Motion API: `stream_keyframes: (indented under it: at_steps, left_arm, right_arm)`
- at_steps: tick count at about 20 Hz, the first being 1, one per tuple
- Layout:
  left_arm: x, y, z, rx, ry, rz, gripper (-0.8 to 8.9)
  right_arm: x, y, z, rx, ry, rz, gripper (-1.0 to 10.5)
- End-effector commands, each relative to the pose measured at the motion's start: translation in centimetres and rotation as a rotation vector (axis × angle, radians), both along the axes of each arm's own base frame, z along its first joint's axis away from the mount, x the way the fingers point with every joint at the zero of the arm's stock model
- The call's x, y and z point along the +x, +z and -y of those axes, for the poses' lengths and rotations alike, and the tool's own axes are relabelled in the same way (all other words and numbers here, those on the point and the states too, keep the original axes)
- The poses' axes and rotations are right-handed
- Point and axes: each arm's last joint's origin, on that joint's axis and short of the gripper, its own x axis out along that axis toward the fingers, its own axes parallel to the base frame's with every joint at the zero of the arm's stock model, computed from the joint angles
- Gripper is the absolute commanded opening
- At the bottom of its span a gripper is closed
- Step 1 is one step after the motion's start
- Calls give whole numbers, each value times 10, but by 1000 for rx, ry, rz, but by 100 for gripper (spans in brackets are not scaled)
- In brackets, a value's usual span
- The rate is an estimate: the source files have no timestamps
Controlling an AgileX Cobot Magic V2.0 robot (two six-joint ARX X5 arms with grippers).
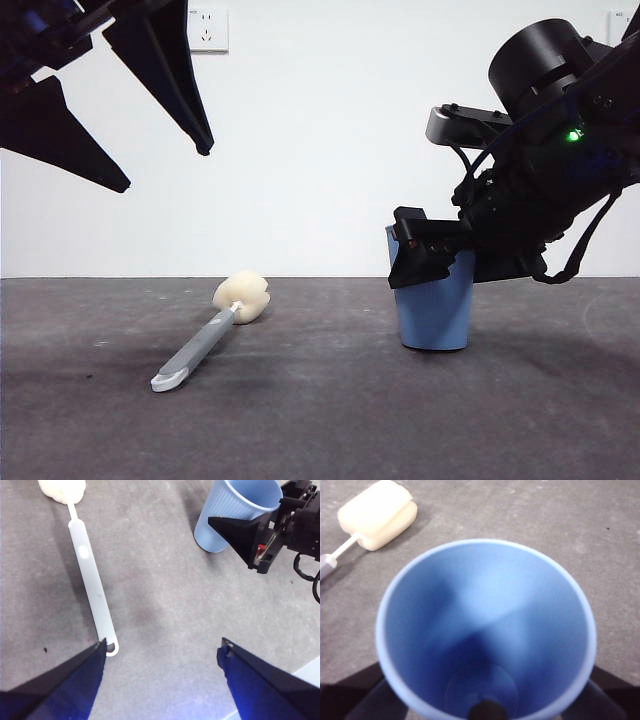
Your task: Pick up the cup brush,pick up the cup,insert the brush into the cup,clean the cup,put the cup brush back,put the cup back to the fixed position on the table
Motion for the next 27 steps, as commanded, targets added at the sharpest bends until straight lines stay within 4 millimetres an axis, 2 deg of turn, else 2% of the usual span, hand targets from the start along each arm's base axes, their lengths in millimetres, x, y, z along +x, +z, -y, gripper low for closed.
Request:
stream_keyframes:
  at_steps: [1,5,7,9,11,14,17,21,24,27]
  left_arm:
    - [-1,-3,0,16,-15,-1,377]
    - [-2,-4,-1,27,-16,-14,377]
    - [-2,-4,-1,28,-16,-16,377]
    - [-2,-4,-1,28,-15,-16,377]
    - [-2,-4,-1,28,-15,-16,377]
    - [-2,-4,-1,28,-16,-16,377]
    - [-2,-5,-1,31,-19,-15,377]
    - [-5,-8,-3,93,-74,-28,377]
    - [-9,-12,-6,161,-127,-58,377]
    - [-13,-15,-8,188,-193,-105,373]
  right_arm:
    - [-2,-7,1,-27,4,-35,376]
    - [-4,-1,2,-22,4,-25,414]
    - [-6,9,3,-10,0,3,516]
    - [-9,20,4,6,0,33,521]
    - [-12,31,6,19,0,58,576]
    - [-23,46,11,10,0,38,575]
    - [-43,70,19,32,-5,26,572]
    - [-86,100,34,55,-1,-31,567]
    - [-119,107,45,40,17,-123,566]
    - [-143,106,53,44,35,-257,563]
